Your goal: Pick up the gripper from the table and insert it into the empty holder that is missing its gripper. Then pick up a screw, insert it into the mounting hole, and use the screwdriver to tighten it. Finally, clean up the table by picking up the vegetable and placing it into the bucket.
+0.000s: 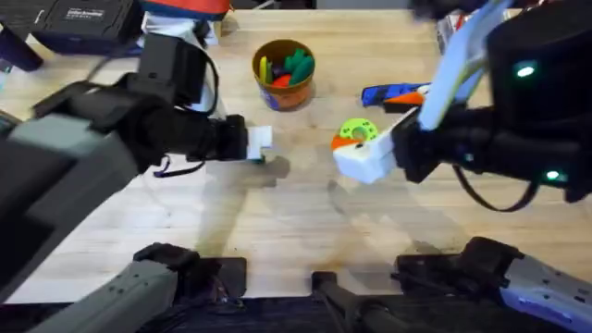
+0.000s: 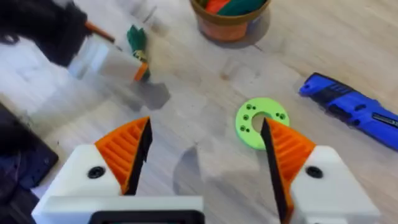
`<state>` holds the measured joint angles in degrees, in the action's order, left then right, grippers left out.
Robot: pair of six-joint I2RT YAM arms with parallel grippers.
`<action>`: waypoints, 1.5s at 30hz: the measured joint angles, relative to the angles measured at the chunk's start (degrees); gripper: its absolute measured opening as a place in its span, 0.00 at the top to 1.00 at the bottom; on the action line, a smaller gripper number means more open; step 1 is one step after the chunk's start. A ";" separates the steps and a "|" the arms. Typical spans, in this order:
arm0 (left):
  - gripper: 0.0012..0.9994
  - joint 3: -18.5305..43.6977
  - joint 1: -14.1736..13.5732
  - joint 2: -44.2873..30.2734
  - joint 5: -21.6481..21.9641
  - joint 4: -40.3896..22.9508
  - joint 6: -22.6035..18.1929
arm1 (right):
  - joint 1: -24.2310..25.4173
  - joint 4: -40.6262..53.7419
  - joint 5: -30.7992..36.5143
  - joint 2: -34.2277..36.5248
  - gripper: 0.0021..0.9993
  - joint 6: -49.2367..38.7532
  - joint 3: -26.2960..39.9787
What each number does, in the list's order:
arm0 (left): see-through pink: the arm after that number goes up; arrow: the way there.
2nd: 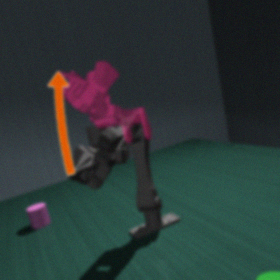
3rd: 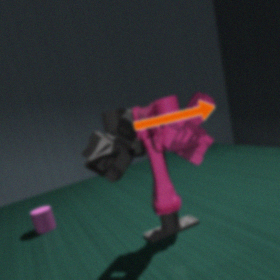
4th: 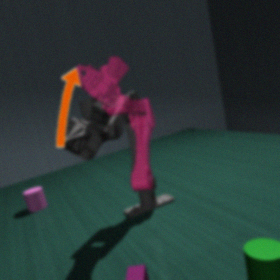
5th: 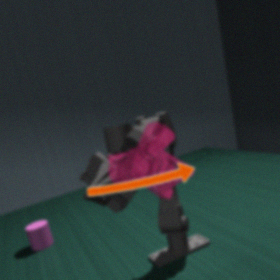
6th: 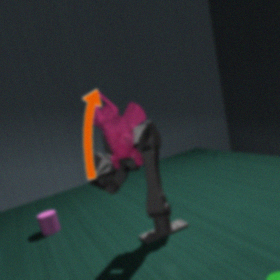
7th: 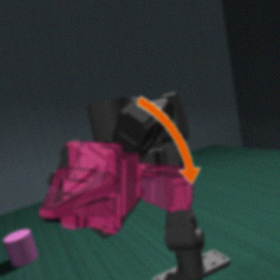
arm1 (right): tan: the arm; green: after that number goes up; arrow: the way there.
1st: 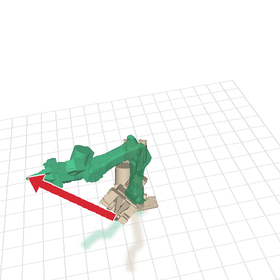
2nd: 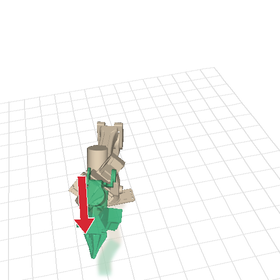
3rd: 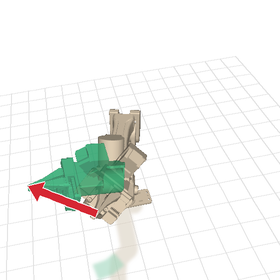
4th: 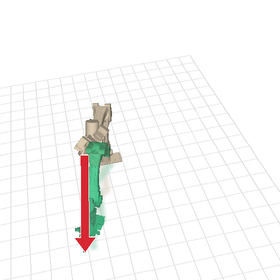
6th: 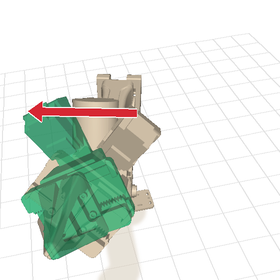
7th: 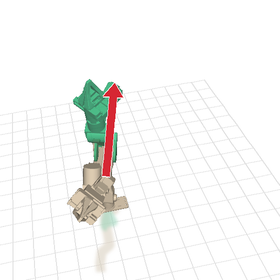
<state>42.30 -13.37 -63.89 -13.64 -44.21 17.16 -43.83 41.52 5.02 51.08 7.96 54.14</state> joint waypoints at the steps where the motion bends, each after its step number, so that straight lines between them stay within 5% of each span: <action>1: 0.01 0.00 0.00 -1.57 -1.06 0.05 0.51 | 0.70 -0.09 0.00 -0.49 0.01 0.27 0.12; 5: 0.01 0.00 0.00 -6.02 -2.07 0.15 6.51 | 2.02 -0.74 -0.02 -1.52 0.01 0.85 0.14; 12: 0.01 0.00 0.00 -11.99 4.02 4.30 19.97 | 2.08 -0.74 -0.05 -1.56 0.01 1.06 0.14; 22: 0.01 0.54 0.00 -16.08 7.82 8.25 24.69 | 2.08 -0.72 -0.17 -1.56 0.01 1.06 0.14; 24: 0.15 0.77 0.02 -16.76 8.30 8.86 25.17 | 2.08 -0.72 -0.17 -1.56 0.01 1.06 0.14; 29: 0.93 0.84 0.00 -17.95 8.96 9.30 25.37 | 2.08 -0.72 -0.15 -1.55 0.01 1.02 0.14; 30: 0.97 0.96 0.00 -17.91 8.81 9.36 25.39 | 2.08 -0.72 -0.17 -1.56 0.01 1.02 0.14; 37: 0.98 4.97 0.00 -19.10 7.86 0.92 25.32 | 2.08 -0.70 -0.15 -1.56 0.01 1.02 0.14; 45: 0.98 20.89 0.00 -19.45 7.33 -8.82 25.07 | 2.08 -0.70 -0.16 -1.56 0.01 1.02 0.14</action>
<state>63.20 -13.37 -83.34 -6.30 -53.03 42.23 -41.76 40.82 4.85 49.52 8.97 54.28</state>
